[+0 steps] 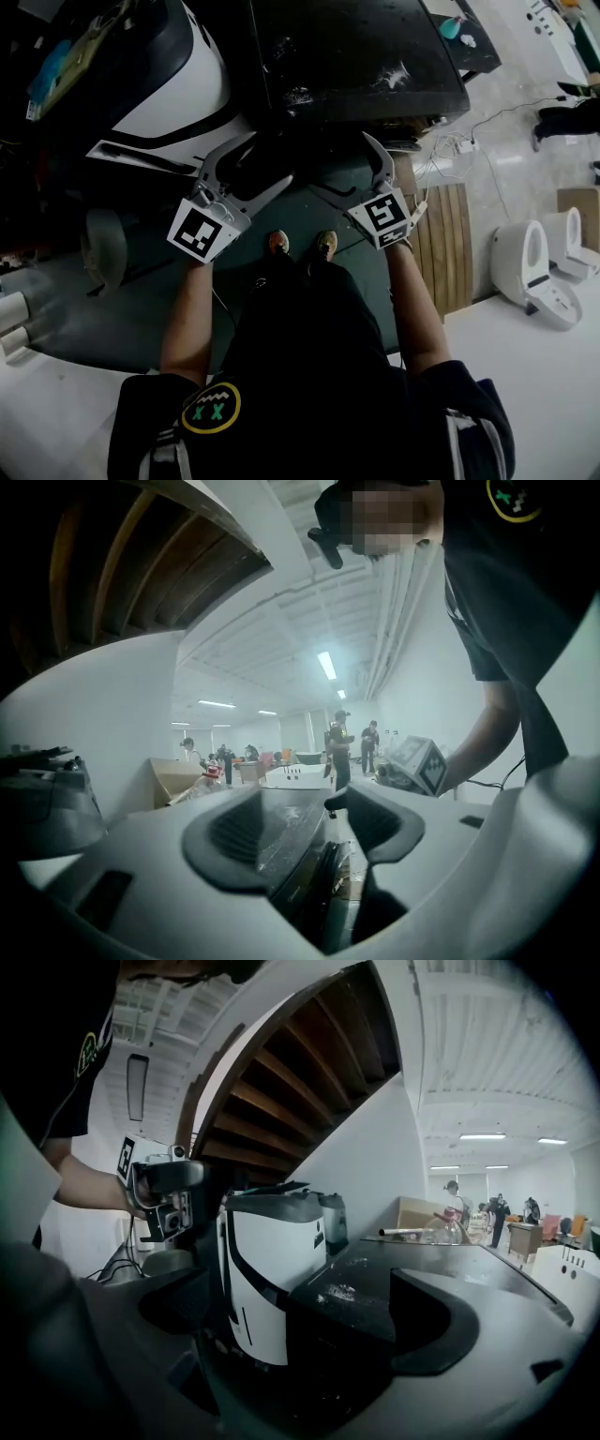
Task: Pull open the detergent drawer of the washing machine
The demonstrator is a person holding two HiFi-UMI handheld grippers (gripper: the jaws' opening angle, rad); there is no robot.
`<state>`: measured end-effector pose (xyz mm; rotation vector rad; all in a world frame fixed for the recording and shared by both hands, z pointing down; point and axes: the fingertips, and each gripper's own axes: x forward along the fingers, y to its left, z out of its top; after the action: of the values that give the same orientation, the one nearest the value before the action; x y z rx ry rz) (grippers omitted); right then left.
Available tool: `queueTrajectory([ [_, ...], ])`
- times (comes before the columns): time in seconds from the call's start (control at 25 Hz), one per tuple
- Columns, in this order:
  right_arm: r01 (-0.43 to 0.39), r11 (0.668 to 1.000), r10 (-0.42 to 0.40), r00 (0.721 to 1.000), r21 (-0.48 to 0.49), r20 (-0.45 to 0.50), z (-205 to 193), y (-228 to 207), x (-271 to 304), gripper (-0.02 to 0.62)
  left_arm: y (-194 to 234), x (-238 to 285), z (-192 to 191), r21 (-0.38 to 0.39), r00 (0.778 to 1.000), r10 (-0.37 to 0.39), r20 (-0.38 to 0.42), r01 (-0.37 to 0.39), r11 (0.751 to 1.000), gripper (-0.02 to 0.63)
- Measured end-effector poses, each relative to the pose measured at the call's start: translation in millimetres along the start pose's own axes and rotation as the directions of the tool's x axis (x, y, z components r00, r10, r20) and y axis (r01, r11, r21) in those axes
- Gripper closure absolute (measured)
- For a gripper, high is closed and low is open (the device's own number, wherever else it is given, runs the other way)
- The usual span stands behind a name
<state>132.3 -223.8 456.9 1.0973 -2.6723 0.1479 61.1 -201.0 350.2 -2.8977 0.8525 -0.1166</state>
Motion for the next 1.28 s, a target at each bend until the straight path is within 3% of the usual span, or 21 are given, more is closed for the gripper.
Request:
queueTrajectory([
  [0.04,0.006,1.000,-0.006,1.000,0.003,-0.004,-3.0,-3.2,2.4,-0.005,3.7,-0.6,-1.0,-0.006,1.000,0.016,0.002,-0.016,1.000,0.416],
  [0.08,0.014,1.000,-0.014,1.000,0.008,-0.009,-6.2,-6.1,5.0,-0.005,8.1,-1.8,-3.2,-0.014,1.000,0.027,0.002,-0.027,1.000,0.525],
  [0.12,0.023,1.000,-0.022,1.000,0.015,-0.014,-9.9,-8.7,7.5,-0.005,12.1,-3.7,-7.2,-0.013,1.000,0.027,0.001,-0.027,1.000,0.565],
  [0.28,0.041,0.998,-0.039,0.999,0.040,-0.037,-30.5,-12.8,19.9,-0.003,22.2,-10.3,-17.8,0.037,1.000,0.008,-0.004,-0.008,0.999,0.586],
  [0.44,0.072,0.996,-0.069,0.996,0.045,-0.053,-57.0,-15.3,35.2,0.002,25.0,-11.6,-18.4,-0.003,1.000,0.007,0.008,-0.007,1.000,0.586],
  [0.56,0.108,0.990,-0.102,0.992,0.092,-0.072,-84.2,-20.7,48.0,0.068,24.5,-10.4,-12.4,-0.058,1.000,0.017,0.021,-0.016,0.998,0.586],
  [0.64,0.149,0.967,-0.139,0.989,0.207,-0.059,-100.9,-30.6,53.5,0.157,24.4,-11.5,-13.6,-0.058,1.000,0.015,0.018,-0.014,0.998,0.586],
  [0.72,0.169,0.900,-0.185,0.983,0.401,0.000,-111.7,-44.6,55.6,0.201,23.4,-12.4,-14.1,-0.055,1.000,0.012,0.018,-0.011,0.998,0.586],
  [0.84,0.113,0.722,-0.247,0.963,0.682,0.103,-123.5,-60.0,61.1,0.210,22.0,-15.0,-15.1,-0.060,1.000,0.009,0.016,-0.008,0.998,0.586],
  [0.92,0.060,0.609,-0.273,0.952,0.791,0.138,-134.3,-62.8,69.1,0.210,21.2,-17.2,-16.5,-0.061,1.000,0.008,0.010,-0.007,0.998,0.586],
  [1.08,-0.007,0.392,-0.339,0.929,0.920,0.152,-165.5,-64.4,84.5,0.213,19.6,-20.1,-18.9,-0.060,1.000,0.008,-0.003,-0.008,0.998,0.586],
  [1.28,-0.108,0.253,-0.407,0.890,0.961,0.208,-176.6,-71.6,101.4,0.213,20.0,-23.2,-21.3,-0.070,1.000,0.009,-0.013,-0.010,0.998,0.586],
])
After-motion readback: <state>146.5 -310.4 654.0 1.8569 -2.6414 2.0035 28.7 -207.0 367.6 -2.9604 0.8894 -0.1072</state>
